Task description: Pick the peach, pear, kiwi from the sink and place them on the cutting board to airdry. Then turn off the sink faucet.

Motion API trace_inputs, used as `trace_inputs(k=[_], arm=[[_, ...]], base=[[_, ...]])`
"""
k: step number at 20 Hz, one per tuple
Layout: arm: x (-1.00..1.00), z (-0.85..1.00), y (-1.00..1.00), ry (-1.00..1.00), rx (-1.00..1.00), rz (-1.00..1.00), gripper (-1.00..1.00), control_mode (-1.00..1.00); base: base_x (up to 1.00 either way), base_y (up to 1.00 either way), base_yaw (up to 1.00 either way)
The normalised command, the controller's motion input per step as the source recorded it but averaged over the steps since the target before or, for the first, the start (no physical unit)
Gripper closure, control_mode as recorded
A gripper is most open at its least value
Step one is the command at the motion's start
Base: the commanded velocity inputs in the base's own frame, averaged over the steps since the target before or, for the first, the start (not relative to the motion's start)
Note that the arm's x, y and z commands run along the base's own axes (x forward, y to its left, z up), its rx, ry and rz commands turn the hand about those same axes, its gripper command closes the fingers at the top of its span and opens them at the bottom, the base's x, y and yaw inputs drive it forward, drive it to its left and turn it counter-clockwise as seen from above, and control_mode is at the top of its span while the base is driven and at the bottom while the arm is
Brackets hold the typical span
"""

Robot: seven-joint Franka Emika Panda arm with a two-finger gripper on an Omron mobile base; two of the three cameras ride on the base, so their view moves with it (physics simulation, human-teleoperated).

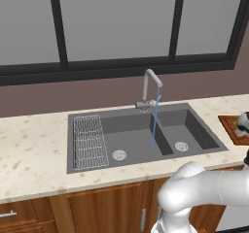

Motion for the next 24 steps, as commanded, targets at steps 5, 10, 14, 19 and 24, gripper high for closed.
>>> trace_inputs(k=[5, 10, 14, 19, 24], arm=[[0.11, -0.19, -0.02, 0.00, -0.01, 0.03, 1.00, -1.00], [0.12, -0.17, -0.02, 0.00, -0.01, 0.03, 1.00, -1.00], [0.13, -0.16, -0.01, 0.00, -0.01, 0.03, 1.00, -1.00], [0.14, -0.15, -0.05, 0.00, 0.00, 0.04, 1.00, -1.00], [0.13, -0.17, -0.10, 0.00, 0.00, 0.04, 1.00, -1.00]], base=[[0.00, 0.00, 0.00], [0.00, 0.00, 0.00], [0.00, 0.00, 0.00], [0.00, 0.00, 0.00], [0.00, 0.00, 0.00]])
